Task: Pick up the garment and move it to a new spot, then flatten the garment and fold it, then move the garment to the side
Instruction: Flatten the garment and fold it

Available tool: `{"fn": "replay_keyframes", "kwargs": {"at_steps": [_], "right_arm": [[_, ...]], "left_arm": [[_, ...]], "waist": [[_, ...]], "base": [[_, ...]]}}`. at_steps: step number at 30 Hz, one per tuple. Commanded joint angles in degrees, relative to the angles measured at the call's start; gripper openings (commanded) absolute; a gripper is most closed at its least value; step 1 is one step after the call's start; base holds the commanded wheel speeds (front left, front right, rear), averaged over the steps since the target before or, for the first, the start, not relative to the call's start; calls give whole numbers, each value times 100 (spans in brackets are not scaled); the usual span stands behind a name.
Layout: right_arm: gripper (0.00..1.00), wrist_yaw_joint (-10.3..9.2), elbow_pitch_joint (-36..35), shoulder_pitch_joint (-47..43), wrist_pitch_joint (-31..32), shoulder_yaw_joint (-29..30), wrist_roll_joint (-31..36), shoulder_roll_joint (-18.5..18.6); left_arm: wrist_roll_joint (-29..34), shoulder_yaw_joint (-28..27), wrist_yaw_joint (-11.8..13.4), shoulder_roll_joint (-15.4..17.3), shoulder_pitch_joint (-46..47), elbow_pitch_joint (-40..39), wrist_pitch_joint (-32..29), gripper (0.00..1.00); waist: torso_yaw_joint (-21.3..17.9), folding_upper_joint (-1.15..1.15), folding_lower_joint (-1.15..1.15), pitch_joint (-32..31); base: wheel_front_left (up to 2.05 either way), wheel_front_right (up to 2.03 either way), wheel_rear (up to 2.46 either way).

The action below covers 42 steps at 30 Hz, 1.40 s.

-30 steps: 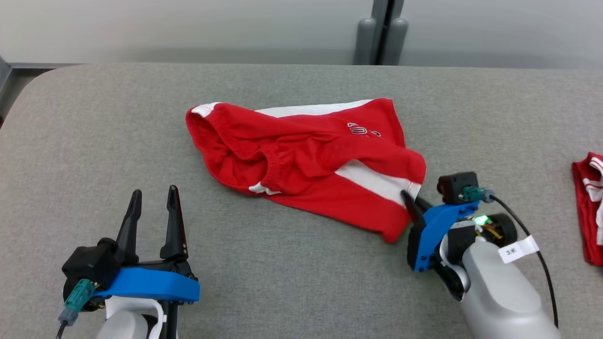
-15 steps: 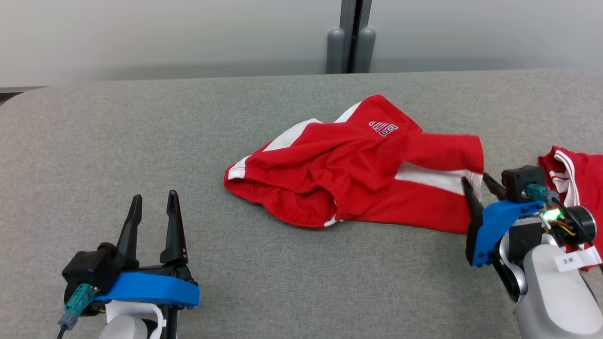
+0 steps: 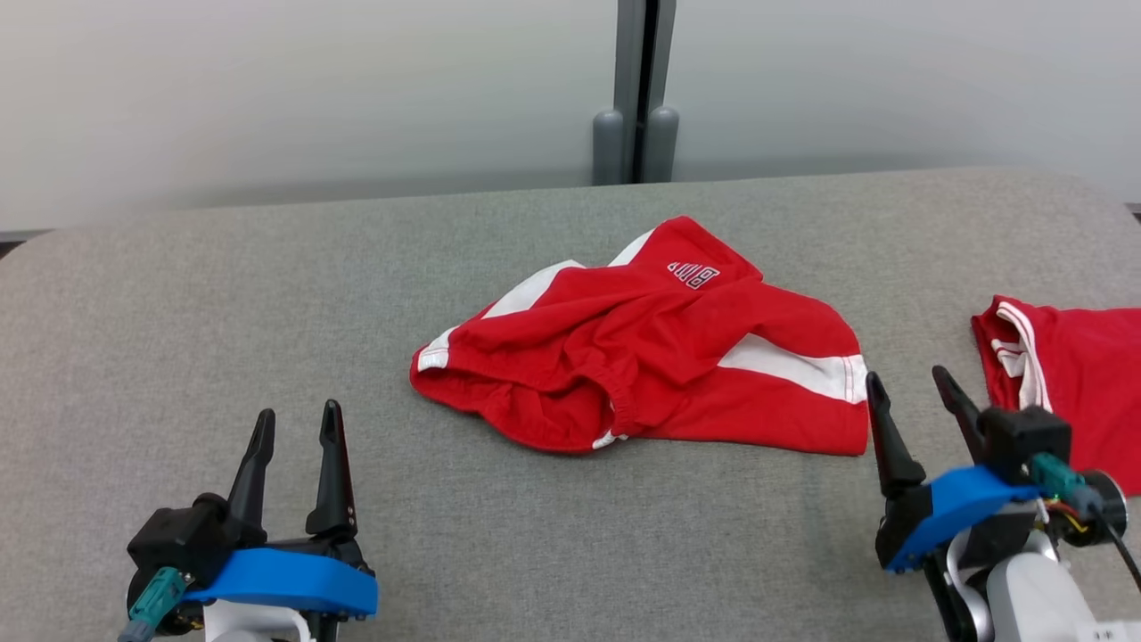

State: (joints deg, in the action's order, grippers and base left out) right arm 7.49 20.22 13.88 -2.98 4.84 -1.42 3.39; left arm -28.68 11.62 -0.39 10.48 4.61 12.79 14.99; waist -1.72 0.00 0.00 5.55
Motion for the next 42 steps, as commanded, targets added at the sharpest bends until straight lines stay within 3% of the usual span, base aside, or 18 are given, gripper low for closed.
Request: {"fn": "replay_keyframes", "kwargs": {"at_steps": [1,12,26,37,42], "right_arm": [[100,2,-157,-199,-89,-30,-34,-38],[100,2,-861,-942,-16,-246,-574,-49],[100,2,-977,-773,-49,-298,-667,-50],[100,2,-571,-30,120,-511,-426,-47],[100,3,-365,134,32,-621,-563,-47]], "left_arm": [[51,-49,-28,-6,-66,4,25,100],[209,-198,-42,-68,-354,-9,26,100],[352,-44,8,-99,-244,-69,-60,100],[564,1520,-669,-290,627,757,-863,100],[484,2012,-711,-300,1096,1325,-955,100]], "waist": [[-71,0,0,-91],[-223,0,0,-314],[-242,0,0,-168],[-502,0,0,110],[-698,0,0,271]], "base": [[0,0,0],[0,0,0],[0,0,0],[0,0,0],[0,0,0]]}}
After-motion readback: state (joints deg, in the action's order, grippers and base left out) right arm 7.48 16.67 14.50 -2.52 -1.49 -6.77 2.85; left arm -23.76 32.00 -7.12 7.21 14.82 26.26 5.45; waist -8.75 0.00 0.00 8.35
